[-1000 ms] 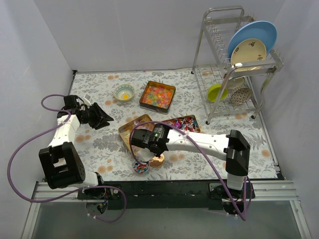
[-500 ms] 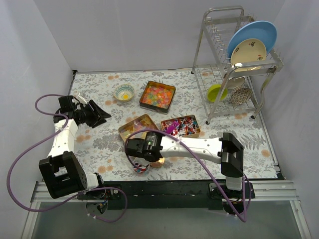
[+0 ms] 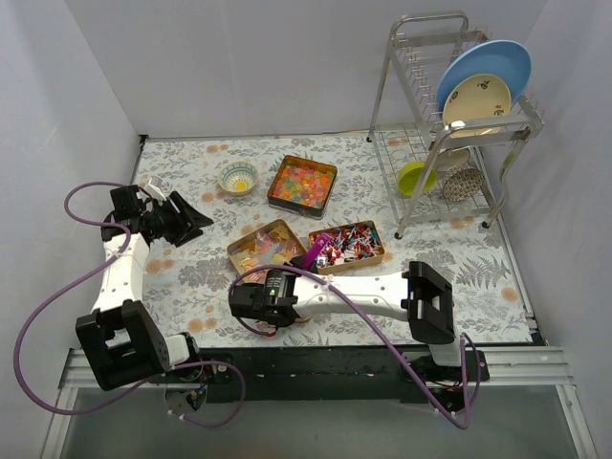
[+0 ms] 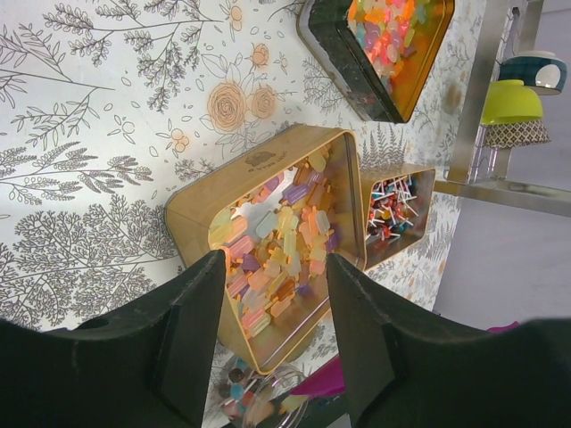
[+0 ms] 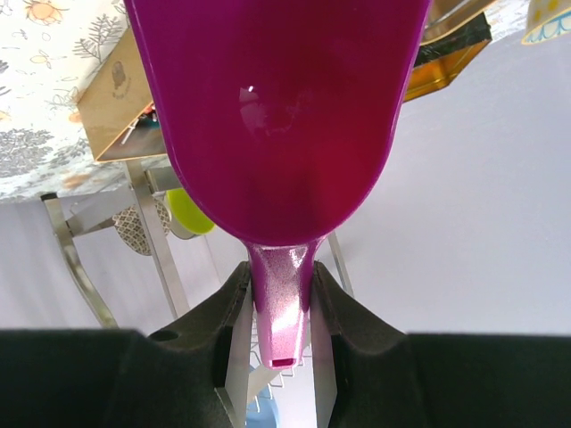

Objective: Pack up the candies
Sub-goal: Place the fake candies in the packing bottle, then adjust the spatula.

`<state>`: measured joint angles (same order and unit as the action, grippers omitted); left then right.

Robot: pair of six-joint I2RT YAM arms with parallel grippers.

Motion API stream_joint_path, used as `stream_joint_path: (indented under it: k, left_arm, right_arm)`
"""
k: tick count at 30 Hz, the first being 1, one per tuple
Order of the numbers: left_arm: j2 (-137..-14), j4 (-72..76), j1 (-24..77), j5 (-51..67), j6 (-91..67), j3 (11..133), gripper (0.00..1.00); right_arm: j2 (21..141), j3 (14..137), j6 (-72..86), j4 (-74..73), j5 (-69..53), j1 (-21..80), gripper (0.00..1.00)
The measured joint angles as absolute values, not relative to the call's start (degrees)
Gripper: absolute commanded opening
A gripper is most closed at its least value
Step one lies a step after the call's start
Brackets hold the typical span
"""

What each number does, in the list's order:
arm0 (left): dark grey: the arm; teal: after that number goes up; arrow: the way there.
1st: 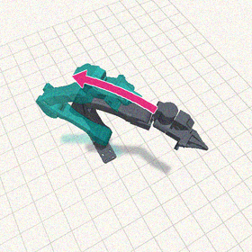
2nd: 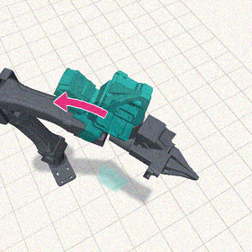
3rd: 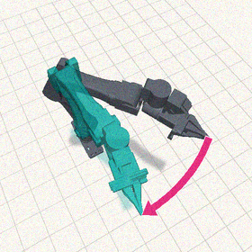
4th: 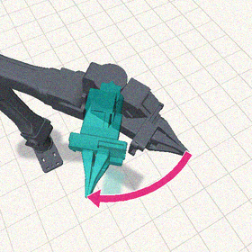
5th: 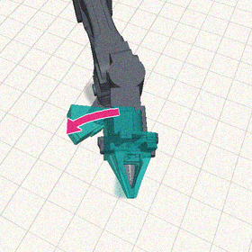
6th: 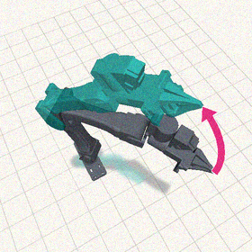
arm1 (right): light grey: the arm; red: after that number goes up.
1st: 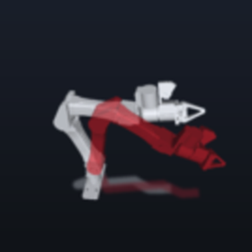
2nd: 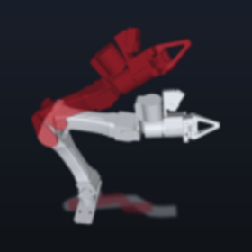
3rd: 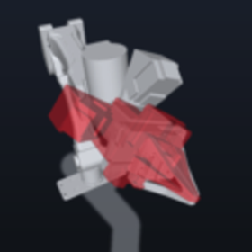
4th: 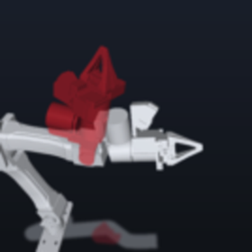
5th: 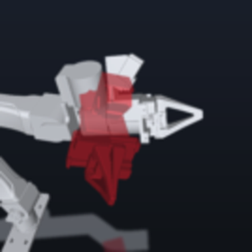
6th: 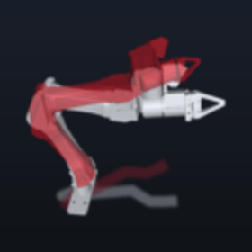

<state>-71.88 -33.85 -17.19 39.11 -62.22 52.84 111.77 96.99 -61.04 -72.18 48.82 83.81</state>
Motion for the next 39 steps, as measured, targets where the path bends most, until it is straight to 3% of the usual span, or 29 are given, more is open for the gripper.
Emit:
stream_joint_path:
  k: [14,19,29,35,39]
  left_arm:
    - [-69.84,-33.82,-17.19,43.05,-61.98,52.8,0.51]
    - [-70.85,-32.03,-17.19,49.91,-61.49,52.84,0.51]
    - [-75.44,-29.82,-15.31,67.13,-56.23,54.06,0.51]
    - [-79.53,-32.01,-7.2,67.37,-54.13,54.89,0.4]
    - [-82.89,-30.92,-5.13,66.35,-56.36,55.31,0.38]
  right_arm:
    - [112.03,99.5,-61.43,-72.25,50.5,84.47,0.01]
    - [112.03,105.91,-59.55,-72.36,44.01,79.11,0.01]
    - [112.03,111.04,-56.03,-68.29,26.72,57.49,0.01]
    - [115.92,119.2,-55.79,-66.26,19.86,55.92,0.01]
    - [116.51,120.18,-55.86,-64.86,15.88,55.9,0.01]
